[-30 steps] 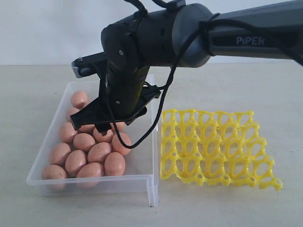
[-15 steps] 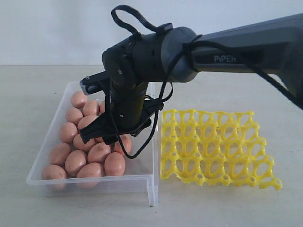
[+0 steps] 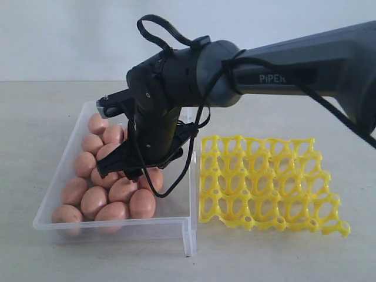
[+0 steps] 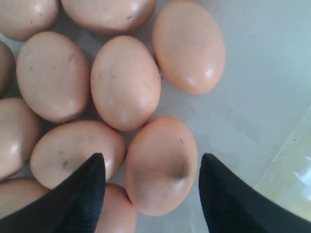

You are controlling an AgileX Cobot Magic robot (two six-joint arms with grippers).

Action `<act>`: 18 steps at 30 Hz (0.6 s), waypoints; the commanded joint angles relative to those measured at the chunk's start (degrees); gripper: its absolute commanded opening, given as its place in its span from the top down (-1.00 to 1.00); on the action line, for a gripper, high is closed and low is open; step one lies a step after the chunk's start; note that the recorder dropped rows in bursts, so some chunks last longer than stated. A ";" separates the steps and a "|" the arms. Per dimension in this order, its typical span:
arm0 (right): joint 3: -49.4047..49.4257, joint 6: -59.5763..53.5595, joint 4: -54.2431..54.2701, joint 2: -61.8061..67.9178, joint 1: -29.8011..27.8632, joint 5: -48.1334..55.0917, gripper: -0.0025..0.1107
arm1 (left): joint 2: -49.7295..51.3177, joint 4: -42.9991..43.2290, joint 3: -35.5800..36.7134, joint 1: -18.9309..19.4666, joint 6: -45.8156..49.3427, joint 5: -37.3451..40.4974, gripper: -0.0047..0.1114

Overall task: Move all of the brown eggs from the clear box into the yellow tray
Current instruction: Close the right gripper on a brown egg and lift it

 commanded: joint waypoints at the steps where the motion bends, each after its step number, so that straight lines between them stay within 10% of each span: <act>1: -0.26 -0.49 0.28 1.56 -0.27 0.66 -0.02 | 0.17 -0.31 -0.24 0.05 0.03 -0.01 0.99; 18: -0.26 -4.92 1.67 4.08 -0.27 -1.30 -0.02 | 0.17 -0.31 -0.24 0.05 0.03 -0.01 0.99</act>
